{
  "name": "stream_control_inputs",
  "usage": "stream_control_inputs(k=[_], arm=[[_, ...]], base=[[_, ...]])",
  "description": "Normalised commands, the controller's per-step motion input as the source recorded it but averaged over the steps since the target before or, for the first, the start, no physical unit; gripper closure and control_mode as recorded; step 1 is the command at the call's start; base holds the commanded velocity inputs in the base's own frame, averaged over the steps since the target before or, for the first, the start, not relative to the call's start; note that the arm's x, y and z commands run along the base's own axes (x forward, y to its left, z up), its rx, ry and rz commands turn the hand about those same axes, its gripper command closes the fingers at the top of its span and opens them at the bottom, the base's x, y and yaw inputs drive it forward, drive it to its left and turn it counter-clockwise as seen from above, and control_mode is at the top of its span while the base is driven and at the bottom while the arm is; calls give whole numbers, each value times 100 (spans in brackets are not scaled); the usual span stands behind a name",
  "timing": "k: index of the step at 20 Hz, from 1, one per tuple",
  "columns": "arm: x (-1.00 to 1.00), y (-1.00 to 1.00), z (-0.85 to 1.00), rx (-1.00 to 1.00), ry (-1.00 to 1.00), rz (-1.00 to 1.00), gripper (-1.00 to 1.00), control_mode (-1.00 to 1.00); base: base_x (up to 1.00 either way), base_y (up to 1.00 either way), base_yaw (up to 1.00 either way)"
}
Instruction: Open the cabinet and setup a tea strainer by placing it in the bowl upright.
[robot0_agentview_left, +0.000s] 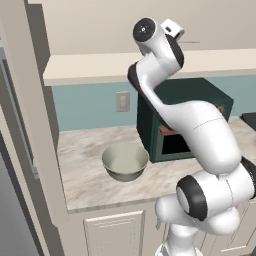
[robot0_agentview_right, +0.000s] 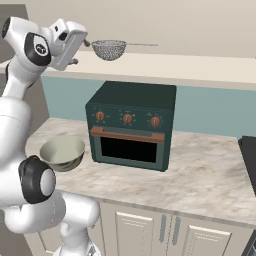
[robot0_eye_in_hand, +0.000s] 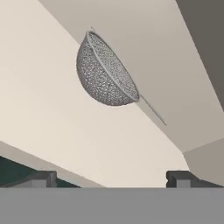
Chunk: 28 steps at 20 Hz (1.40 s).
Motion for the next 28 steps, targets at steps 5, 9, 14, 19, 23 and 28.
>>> stream_control_inputs(k=[5, 9, 14, 19, 23, 28], arm=[[37, 0, 0, 0, 0, 0, -100, -100], [44, 0, -4, 0, 1, 1, -100, -100], [40, 0, -4, 0, 3, 2, -100, -100], [37, 0, -6, 0, 5, 3, -100, -100], [36, 0, -10, 0, 4, 3, -100, -100], [33, 0, -7, 0, 2, 3, -100, -100]], base=[[0, 0, 0], [0, 0, 0], [0, 0, 0], [0, 0, 0], [0, 0, 0], [0, 0, 0]])
